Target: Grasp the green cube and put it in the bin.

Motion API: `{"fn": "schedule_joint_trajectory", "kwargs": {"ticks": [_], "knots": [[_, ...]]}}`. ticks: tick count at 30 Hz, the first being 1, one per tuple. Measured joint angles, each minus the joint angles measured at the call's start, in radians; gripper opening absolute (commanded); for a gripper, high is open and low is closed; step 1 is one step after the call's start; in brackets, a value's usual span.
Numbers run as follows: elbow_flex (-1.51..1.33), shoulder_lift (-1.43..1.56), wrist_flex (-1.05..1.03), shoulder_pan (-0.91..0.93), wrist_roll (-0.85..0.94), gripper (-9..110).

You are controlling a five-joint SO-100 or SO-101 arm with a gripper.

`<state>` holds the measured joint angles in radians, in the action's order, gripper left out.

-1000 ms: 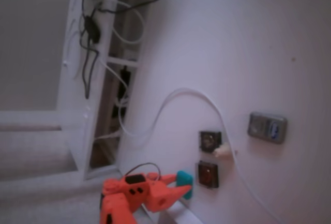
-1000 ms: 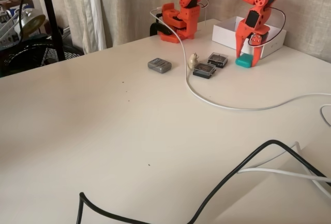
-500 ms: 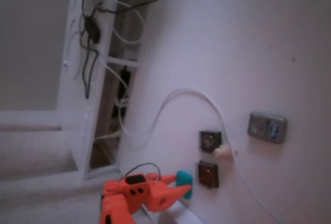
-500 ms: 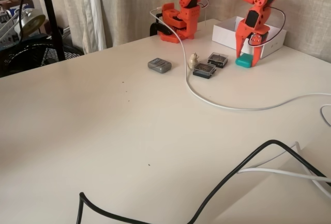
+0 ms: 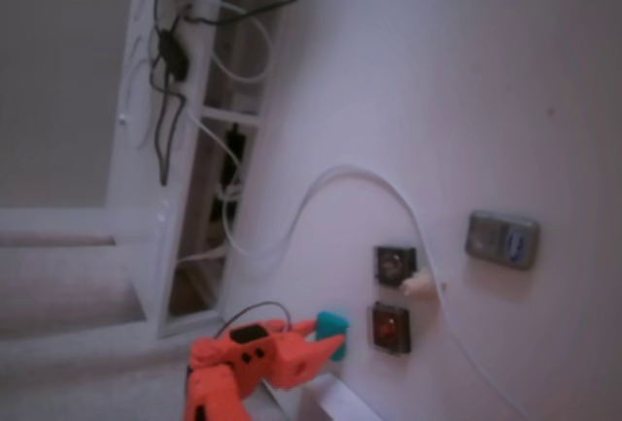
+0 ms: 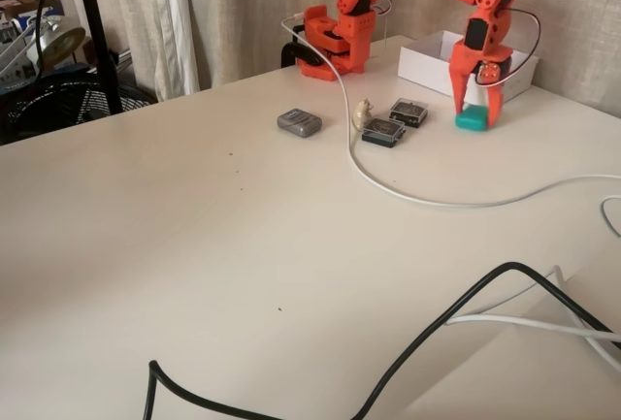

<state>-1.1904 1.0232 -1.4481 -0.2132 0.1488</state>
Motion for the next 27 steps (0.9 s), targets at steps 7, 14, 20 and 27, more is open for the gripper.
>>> {"fn": "schedule_joint_trajectory", "kwargs": {"ticks": [7,14,20,27], "knots": [[0.052,0.138,0.087,-0.035,0.08,-8],[0.032,0.212,0.071,-0.066,0.114,-4],[-0.015,0.245,0.104,-0.034,0.124,-3],[-0.015,0.249,0.179,-0.002,0.169,25]]}}
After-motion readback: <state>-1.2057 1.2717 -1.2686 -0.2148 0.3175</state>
